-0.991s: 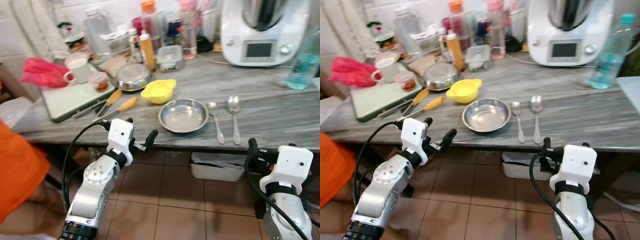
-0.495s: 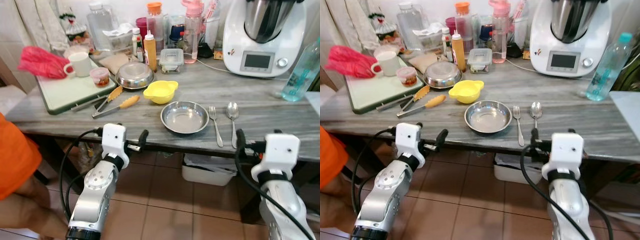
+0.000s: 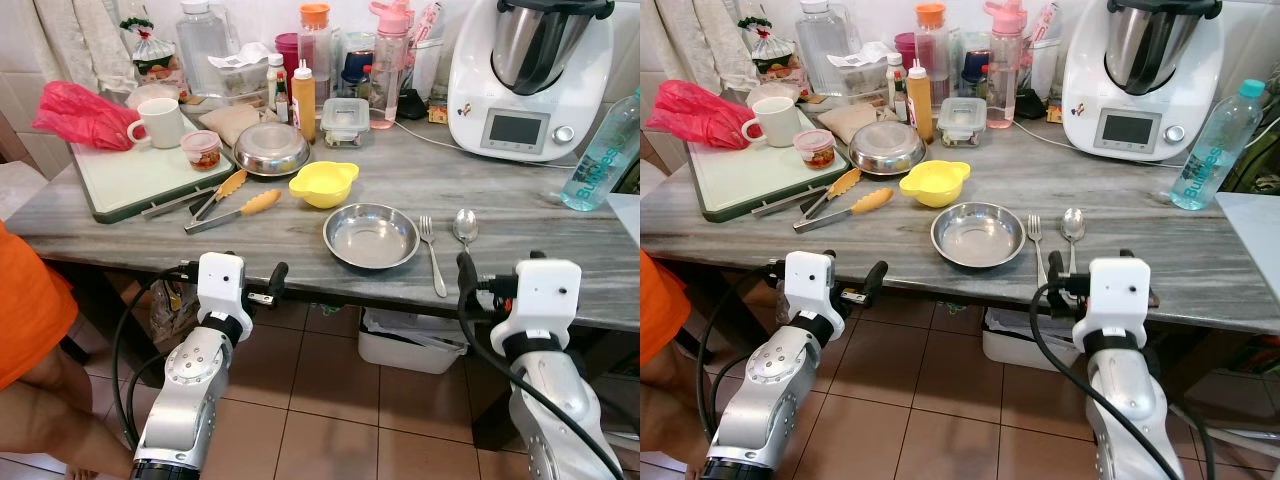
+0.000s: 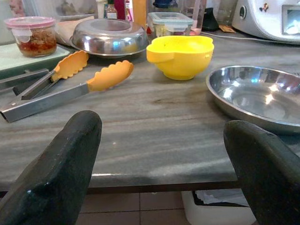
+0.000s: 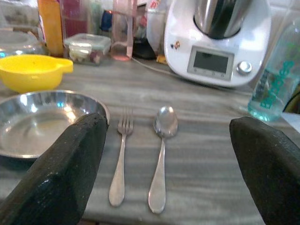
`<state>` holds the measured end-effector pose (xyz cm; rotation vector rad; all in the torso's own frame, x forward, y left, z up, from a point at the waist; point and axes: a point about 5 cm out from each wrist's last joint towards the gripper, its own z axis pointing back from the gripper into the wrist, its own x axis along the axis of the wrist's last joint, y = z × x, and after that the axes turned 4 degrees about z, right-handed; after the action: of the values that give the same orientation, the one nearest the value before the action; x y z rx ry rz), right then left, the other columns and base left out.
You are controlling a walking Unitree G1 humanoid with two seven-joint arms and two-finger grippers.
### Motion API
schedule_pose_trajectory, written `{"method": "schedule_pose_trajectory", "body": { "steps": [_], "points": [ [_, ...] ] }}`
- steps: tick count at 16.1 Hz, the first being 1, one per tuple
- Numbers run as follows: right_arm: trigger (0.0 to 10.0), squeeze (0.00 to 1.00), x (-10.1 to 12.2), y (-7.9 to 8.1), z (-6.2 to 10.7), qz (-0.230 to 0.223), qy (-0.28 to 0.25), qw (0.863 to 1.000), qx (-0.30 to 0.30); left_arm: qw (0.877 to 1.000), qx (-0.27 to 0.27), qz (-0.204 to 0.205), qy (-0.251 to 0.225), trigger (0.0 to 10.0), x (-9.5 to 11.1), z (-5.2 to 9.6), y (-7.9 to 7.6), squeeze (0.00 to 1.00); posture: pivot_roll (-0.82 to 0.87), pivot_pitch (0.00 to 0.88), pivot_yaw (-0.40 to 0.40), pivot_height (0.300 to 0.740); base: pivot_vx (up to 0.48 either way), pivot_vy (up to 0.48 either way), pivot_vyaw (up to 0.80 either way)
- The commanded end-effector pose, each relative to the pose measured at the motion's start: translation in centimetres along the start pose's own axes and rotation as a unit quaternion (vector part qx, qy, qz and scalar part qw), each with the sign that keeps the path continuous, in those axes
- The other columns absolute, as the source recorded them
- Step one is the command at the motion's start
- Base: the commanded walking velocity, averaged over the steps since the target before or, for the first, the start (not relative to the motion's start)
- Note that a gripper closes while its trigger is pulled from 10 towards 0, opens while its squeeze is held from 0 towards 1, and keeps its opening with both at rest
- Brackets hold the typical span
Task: Setting the table
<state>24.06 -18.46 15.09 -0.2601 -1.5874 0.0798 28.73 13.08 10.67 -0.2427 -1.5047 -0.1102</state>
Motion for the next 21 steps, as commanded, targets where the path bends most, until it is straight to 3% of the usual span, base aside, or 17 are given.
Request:
{"method": "schedule_pose_trajectory", "body": {
  "steps": [1, 5, 21],
  "points": [
    [10.0, 0.00, -0.20, -0.14, 0.14, -0.003, 0.007, 1.000, -0.007, 1.000, 0.001, -0.010, 0.001, 10.0, 0.14, -0.04, 0.06, 0.00, -0.18, 0.010, 0.040, 0.740, 0.000, 0.000, 0.00],
    [10.0, 0.00, -0.33, -0.46, 0.20, -0.004, 0.010, 1.000, -0.017, 1.000, -0.004, -0.011, 0.007, 10.0, 0.08, -0.22, -0.09, 0.00, -0.19, 0.012, 0.050, 0.740, -0.141, 0.000, 0.00],
    [10.0, 0.00, -0.50, -0.87, -0.13, -0.009, 0.012, 0.999, -0.031, 0.999, -0.018, -0.022, 0.017, 10.0, 0.00, -0.57, -0.16, 0.00, -0.19, 0.010, 0.066, 0.740, -0.336, 0.000, 0.00]
  ]
}}
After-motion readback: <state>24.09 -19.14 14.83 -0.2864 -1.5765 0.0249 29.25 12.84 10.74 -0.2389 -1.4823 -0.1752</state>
